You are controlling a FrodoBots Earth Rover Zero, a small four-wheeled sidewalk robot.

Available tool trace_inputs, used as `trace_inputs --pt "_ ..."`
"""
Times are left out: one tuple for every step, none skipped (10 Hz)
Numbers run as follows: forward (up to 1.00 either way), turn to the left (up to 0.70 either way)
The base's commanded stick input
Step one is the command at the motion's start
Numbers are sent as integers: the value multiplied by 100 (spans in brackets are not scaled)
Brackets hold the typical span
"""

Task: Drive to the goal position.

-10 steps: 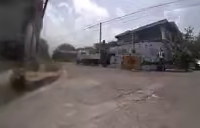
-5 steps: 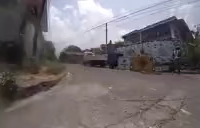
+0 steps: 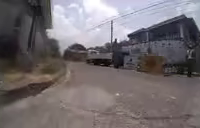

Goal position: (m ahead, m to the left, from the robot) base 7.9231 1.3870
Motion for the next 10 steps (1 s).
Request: trace_inputs --pt "100 0" --pt "100 0" --pt "100 0" --pt "100 0" --pt "100 0" --pt "100 0" --pt "100 0" --pt "100 0" --pt "100 0" --pt "100 0"
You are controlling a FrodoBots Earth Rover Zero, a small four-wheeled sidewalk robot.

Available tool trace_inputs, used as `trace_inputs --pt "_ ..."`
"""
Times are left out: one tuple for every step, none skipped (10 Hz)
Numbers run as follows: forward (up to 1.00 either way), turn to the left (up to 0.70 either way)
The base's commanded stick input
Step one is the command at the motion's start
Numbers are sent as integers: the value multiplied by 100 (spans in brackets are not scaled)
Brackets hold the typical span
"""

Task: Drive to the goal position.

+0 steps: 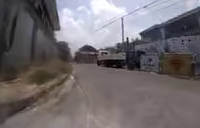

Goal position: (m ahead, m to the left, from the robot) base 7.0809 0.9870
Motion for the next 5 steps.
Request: trace_inputs --pt "100 0" --pt "100 0" --pt "100 0" --pt "100 0" --pt "100 0"
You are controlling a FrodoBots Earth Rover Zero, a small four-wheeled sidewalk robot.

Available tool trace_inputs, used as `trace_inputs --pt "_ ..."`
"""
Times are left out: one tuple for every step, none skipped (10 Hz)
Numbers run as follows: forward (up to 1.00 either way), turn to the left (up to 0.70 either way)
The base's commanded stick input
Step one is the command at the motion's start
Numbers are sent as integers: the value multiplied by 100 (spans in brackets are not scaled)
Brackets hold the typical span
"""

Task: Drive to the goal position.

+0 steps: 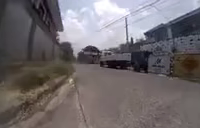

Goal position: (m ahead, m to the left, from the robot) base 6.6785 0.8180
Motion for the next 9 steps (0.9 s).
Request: trace_inputs --pt "100 0" --pt "100 0" --pt "100 0" --pt "100 0" --pt "100 0" --pt "100 0" --pt "100 0" --pt "100 0" --pt "100 0"
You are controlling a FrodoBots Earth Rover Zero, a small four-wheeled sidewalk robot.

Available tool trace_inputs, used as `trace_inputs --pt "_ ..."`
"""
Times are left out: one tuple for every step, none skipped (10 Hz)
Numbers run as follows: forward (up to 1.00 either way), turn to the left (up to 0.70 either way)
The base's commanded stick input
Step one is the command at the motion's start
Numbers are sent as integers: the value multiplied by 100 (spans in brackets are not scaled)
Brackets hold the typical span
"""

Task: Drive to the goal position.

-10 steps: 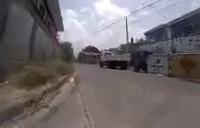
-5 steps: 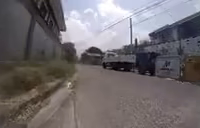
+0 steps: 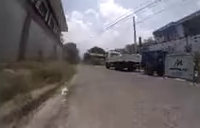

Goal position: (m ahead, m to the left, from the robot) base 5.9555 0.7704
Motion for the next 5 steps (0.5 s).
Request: trace_inputs --pt "100 0" --pt "100 0" --pt "100 0" --pt "100 0" --pt "100 0"
